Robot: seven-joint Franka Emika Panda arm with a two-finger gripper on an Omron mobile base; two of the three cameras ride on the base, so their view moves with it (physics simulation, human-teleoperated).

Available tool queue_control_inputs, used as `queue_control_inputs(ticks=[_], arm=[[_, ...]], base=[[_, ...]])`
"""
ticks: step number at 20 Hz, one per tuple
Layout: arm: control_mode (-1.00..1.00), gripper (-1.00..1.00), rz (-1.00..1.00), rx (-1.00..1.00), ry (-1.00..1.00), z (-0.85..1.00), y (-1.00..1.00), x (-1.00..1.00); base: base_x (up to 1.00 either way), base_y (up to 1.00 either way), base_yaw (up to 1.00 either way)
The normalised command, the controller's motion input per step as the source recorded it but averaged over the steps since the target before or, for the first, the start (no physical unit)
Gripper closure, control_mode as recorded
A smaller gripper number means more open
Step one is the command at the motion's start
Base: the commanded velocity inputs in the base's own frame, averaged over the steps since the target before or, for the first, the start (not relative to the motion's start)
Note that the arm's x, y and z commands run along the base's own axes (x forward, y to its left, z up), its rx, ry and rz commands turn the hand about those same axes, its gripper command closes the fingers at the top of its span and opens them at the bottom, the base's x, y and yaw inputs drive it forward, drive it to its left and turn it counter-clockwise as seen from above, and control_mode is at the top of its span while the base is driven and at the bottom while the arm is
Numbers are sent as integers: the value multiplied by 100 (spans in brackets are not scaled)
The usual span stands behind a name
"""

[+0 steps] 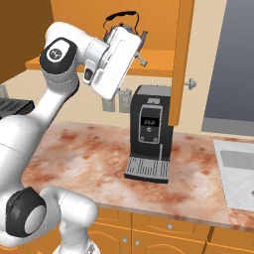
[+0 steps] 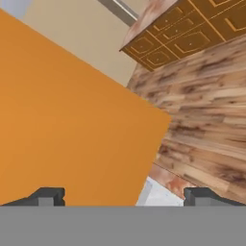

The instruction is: Open the cabinet, pick the kettle from the cabinet, and place it in the sink.

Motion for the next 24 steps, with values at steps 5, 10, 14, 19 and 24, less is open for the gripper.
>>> queue_control_inputs(ticks=[5,10,14,19,24], arm=[[-100,-100,31,-9,3,13,43,-16],[-100,-100,50,-12,1,13,35,-19],[-100,-100,57,-12,6,22,31,-14],[-100,-100,57,-15,20,22,37,-7],[-100,-100,57,-22,17,19,37,-2]], base=[[0,0,0],[0,0,0],[0,0,0],[0,0,0],[0,0,0]])
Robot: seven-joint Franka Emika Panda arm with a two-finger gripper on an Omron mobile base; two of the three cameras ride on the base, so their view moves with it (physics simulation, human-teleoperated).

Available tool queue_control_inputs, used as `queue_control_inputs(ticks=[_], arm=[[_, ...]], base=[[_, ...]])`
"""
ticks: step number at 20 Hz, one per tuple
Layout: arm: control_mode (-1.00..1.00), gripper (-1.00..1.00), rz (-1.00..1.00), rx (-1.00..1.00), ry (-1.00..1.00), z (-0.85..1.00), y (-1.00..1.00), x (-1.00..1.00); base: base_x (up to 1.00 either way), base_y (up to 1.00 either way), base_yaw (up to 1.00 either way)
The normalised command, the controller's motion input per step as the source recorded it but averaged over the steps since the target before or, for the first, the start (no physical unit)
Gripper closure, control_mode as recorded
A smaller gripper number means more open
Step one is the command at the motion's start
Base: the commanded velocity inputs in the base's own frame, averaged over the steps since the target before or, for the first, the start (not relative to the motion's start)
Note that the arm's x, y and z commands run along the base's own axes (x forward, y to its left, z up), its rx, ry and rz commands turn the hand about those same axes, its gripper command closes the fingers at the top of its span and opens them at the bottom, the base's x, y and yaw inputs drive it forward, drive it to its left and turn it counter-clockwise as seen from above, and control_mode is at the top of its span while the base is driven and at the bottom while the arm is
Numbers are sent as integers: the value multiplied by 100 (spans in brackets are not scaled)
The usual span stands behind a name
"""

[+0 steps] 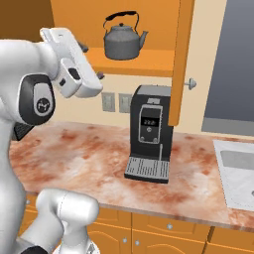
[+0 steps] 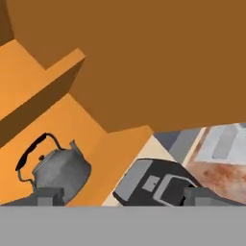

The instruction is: Open the cabinet, pick the kettle from the cabinet, and place it in the sink.

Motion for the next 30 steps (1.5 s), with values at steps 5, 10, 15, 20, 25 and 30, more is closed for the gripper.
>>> queue_control_inputs(ticks=[5,10,15,20,25,30], arm=[[-100,-100,56,-19,17,18,33,0],[-100,-100,39,-16,1,21,34,17],[-100,-100,30,-17,1,10,39,21],[-100,-100,3,-22,1,0,23,34],[-100,-100,0,-14,0,6,16,29],[-100,-100,0,-11,-1,1,4,21]], base=[[0,0,0],[0,0,0],[0,0,0],[0,0,0],[0,0,0],[0,0,0]])
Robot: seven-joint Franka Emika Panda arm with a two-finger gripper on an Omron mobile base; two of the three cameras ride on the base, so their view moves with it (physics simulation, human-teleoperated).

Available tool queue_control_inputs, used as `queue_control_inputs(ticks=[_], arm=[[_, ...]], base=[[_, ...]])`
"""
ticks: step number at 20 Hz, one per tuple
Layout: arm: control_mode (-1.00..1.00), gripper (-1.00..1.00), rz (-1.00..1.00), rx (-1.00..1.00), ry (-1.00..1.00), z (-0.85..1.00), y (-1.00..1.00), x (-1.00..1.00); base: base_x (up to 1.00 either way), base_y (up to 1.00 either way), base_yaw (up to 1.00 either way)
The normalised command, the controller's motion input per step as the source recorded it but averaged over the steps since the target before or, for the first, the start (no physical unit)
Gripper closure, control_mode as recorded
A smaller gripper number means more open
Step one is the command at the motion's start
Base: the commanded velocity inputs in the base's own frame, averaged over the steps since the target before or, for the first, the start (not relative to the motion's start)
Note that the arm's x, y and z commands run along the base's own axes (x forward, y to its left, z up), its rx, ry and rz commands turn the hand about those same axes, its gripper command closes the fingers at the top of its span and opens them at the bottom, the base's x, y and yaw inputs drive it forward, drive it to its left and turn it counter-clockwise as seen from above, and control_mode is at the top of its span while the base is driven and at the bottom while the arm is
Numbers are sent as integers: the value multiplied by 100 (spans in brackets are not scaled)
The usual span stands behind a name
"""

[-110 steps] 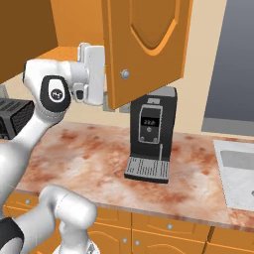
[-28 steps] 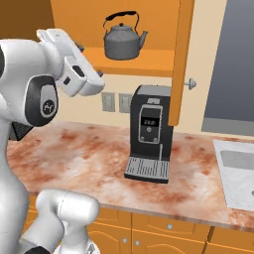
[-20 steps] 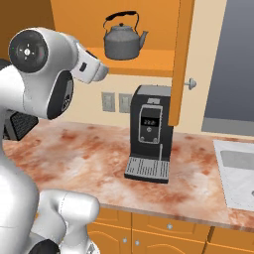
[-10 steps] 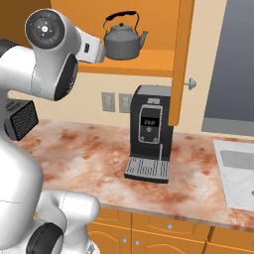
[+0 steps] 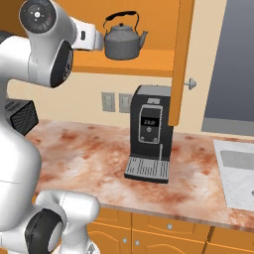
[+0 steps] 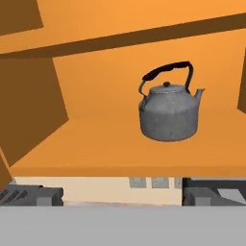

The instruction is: Open the cabinet, pick the kettle from the cabinet, and place it in the sink.

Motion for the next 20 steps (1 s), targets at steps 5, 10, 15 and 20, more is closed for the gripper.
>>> queue_control_inputs(ticks=[5,10,15,20], arm=[[-100,-100,0,-7,-17,-12,5,19],[-100,-100,0,-5,-17,-5,9,35],[-100,-100,-4,-5,-6,0,2,39],[-100,-100,-5,-3,2,7,0,38]], base=[[0,0,0],[0,0,0],[0,0,0],[0,0,0]])
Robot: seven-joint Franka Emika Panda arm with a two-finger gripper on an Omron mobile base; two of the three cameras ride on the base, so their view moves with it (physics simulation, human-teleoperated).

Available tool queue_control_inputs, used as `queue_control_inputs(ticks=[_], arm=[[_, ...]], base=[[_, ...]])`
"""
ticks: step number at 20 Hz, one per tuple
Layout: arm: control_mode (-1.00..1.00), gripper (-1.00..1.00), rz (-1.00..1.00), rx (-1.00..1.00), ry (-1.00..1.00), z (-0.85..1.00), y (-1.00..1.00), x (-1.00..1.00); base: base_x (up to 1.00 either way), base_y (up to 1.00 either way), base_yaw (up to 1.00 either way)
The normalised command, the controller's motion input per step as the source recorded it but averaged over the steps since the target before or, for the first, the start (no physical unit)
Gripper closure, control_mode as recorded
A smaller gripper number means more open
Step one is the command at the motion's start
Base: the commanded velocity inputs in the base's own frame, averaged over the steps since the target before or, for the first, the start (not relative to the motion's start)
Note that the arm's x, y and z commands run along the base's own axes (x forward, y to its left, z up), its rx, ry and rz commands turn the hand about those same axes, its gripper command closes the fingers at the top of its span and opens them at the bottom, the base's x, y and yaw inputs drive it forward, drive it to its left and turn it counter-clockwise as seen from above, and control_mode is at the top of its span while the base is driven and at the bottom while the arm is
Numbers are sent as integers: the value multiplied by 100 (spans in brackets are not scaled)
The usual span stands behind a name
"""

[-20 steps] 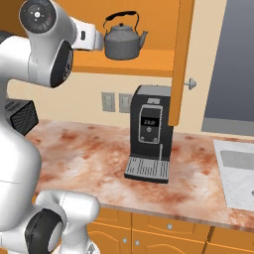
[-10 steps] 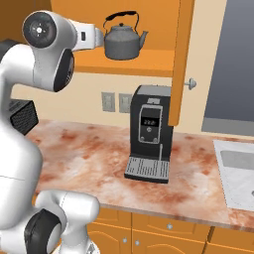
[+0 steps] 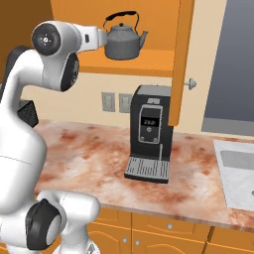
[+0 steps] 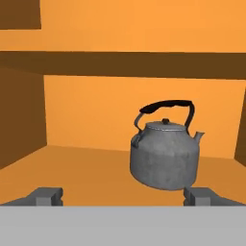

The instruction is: Open the cabinet, pick the kettle from the cabinet, and place it in the sink.

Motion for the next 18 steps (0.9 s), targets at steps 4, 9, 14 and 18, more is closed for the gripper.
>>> queue_control_inputs(ticks=[4,9,14,18], arm=[[-100,-100,-4,-2,6,7,-1,40],[-100,-100,0,0,0,3,0,34],[-100,-100,-1,0,0,0,0,34],[-100,-100,-5,-1,0,1,0,39]], base=[[0,0,0],[0,0,0],[0,0,0],[0,0,0]])
